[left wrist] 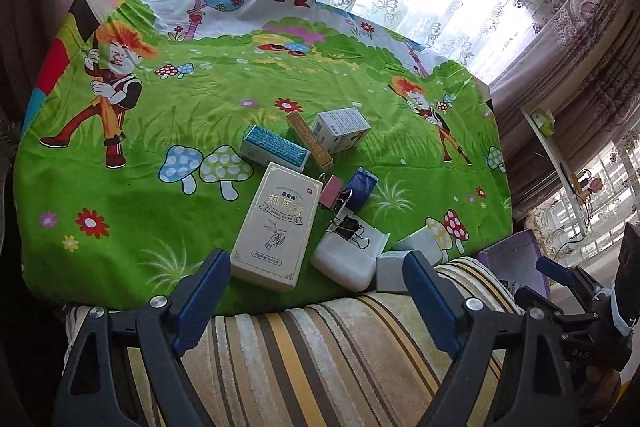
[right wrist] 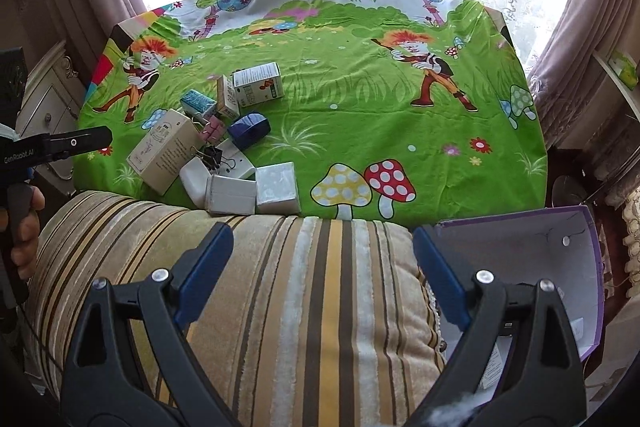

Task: Organize rigid objects
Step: 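Grasp the white Chinese-text box with left tool while right tool grasps the white cube box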

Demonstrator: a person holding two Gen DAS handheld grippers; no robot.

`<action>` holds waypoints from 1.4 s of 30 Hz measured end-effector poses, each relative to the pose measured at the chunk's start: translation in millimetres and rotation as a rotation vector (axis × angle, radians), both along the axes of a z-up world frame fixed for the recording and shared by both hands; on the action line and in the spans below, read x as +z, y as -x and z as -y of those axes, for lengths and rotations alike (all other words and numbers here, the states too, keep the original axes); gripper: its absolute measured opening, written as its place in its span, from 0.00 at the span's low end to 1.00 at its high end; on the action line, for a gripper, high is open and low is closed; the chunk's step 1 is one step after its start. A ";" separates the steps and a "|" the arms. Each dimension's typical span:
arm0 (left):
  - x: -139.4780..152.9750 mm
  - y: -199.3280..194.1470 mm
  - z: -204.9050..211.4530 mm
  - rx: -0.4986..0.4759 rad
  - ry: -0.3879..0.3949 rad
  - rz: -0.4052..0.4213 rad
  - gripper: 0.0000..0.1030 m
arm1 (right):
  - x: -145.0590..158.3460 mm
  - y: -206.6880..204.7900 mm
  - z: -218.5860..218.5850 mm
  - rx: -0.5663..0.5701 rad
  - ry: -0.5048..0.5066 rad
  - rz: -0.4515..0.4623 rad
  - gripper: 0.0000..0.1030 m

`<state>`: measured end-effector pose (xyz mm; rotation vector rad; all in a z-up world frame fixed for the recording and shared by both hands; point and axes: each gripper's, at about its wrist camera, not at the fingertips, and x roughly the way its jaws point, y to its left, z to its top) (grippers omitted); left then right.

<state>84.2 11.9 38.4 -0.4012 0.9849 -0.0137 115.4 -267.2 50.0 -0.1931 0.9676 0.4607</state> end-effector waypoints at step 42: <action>-74.2 -51.1 -9.3 -0.054 -0.056 -0.170 0.54 | -88.9 -66.2 -101.8 0.252 -0.075 -0.425 0.81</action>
